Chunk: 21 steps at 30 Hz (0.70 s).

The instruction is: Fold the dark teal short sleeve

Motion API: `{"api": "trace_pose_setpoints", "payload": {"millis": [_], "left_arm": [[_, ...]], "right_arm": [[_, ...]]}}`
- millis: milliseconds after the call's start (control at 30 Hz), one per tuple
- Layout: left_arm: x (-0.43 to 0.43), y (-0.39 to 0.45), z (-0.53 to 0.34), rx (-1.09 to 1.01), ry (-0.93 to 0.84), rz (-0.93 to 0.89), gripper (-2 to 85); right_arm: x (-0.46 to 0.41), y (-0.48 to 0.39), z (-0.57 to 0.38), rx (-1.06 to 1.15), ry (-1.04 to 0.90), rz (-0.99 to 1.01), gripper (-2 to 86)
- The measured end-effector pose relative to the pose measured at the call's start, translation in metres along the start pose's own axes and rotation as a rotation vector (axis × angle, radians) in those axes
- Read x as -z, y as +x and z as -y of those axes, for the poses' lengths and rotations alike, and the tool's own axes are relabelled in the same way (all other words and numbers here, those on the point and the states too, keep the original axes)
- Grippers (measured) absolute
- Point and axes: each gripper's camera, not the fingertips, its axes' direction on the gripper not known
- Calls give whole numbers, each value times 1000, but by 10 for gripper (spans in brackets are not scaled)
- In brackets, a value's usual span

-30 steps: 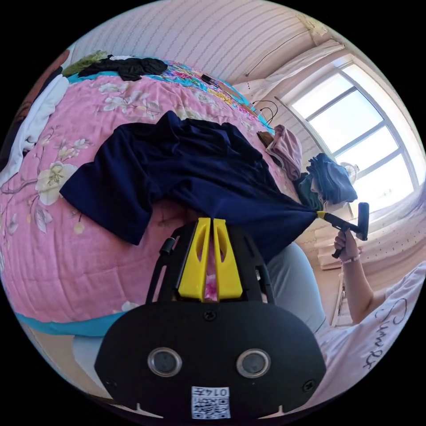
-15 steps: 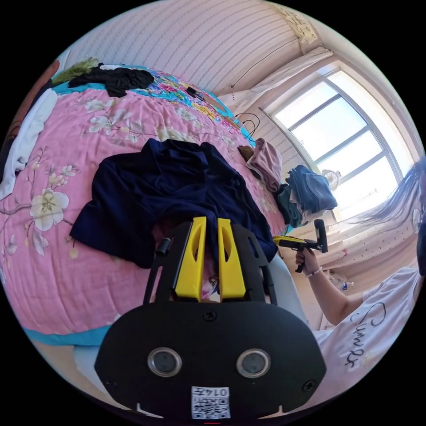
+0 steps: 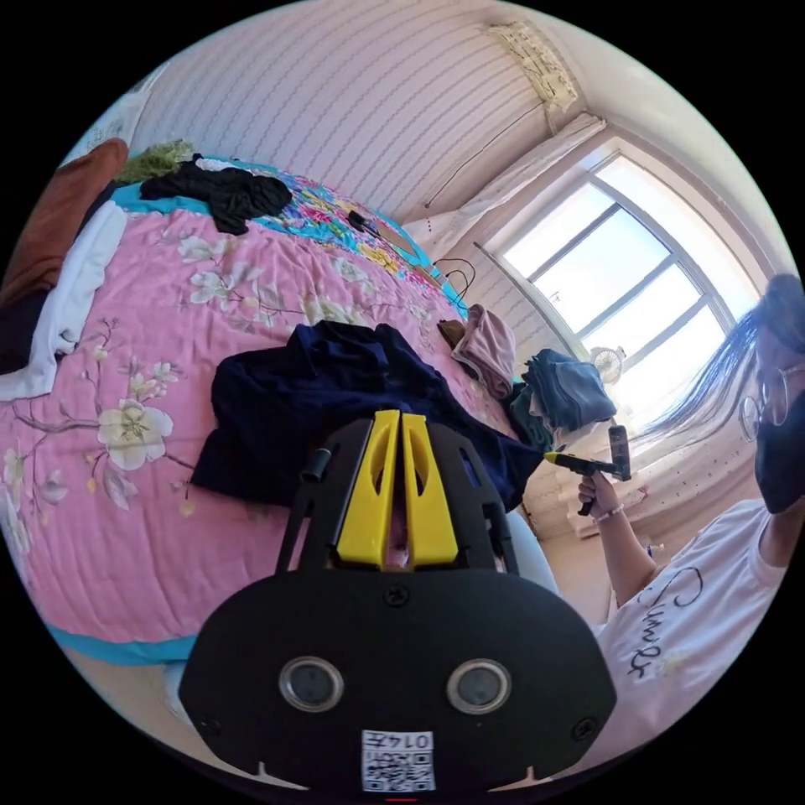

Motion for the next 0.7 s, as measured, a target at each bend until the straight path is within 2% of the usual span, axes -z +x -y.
{"api": "trace_pose_setpoints", "payload": {"millis": [167,267,333,433,500,567,633,700], "left_arm": [[51,8,49,-130,109,155,-10],[39,-7,87,-170,62,220,-9],[13,-29,95,-84,-3,276,-7],[-6,-33,76,-72,-42,325,-4],[-18,-22,37,-87,-65,265,4],[-43,-7,2,-135,-153,209,22],[-88,8,-38,-179,-314,271,62],[-114,8,-54,-141,-362,304,74]], "right_arm": [[10,-20,30,108,43,149,-3],[-13,-19,53,124,0,171,-3],[-39,-13,66,96,-37,140,-3],[-84,0,75,3,-107,75,-2],[-100,5,75,-30,-122,78,-2],[-110,7,70,-50,-112,76,-2],[-114,9,66,-70,-104,86,-2],[-116,11,64,-87,-95,105,-2]]}}
